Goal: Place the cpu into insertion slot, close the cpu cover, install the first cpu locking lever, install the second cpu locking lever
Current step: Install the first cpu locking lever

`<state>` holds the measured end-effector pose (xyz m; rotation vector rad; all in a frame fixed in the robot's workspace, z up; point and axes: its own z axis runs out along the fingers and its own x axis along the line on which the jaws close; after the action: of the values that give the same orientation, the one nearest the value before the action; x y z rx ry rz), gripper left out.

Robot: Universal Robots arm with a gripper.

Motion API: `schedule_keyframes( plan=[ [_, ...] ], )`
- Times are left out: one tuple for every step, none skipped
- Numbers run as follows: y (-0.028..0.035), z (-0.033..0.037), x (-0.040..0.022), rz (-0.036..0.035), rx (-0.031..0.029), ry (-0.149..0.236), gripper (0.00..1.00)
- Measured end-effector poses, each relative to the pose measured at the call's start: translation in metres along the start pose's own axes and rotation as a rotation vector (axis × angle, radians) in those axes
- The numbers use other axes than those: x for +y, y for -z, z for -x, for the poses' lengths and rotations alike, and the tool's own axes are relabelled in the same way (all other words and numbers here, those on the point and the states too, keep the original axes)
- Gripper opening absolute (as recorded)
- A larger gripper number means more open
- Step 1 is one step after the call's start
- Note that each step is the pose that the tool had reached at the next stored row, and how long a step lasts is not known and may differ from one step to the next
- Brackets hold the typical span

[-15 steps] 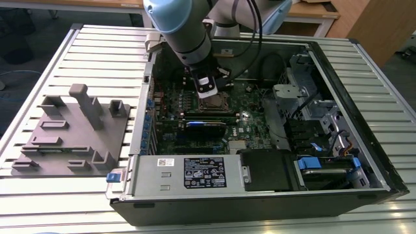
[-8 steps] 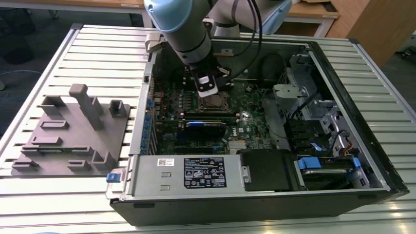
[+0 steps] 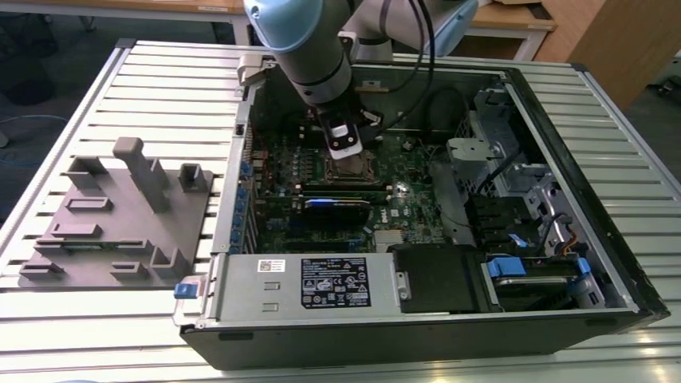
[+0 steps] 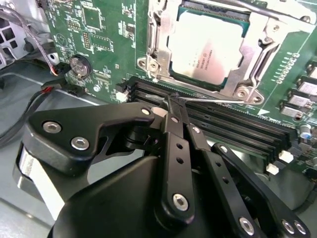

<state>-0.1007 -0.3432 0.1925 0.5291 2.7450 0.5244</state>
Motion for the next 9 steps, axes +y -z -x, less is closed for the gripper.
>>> schedule_keyframes(
  plan=[
    [-0.0003, 0.0003, 0.0, -0.0012, -0.0008, 0.0, 0.1],
    [-0.0006, 0.0004, 0.0, -0.0021, -0.0017, -0.002, 0.1],
    [-0.0008, 0.0004, 0.0, -0.0029, -0.0025, -0.003, 0.1],
    [-0.001, 0.0003, 0.0001, -0.0036, -0.0034, -0.005, 0.1],
    [-0.0013, 0.0001, 0.0006, -0.0042, -0.0039, -0.006, 0.1],
    [-0.0016, -0.0002, 0.0012, -0.0044, -0.0043, -0.007, 0.1],
    [-0.002, -0.0006, 0.002, -0.0045, -0.0047, -0.008, 0.1],
    [-0.0024, -0.001, 0.0029, -0.0049, -0.005, -0.008, 0.1],
    [-0.0028, -0.0013, 0.0037, -0.0055, -0.0052, -0.008, 0.1]
  ],
)
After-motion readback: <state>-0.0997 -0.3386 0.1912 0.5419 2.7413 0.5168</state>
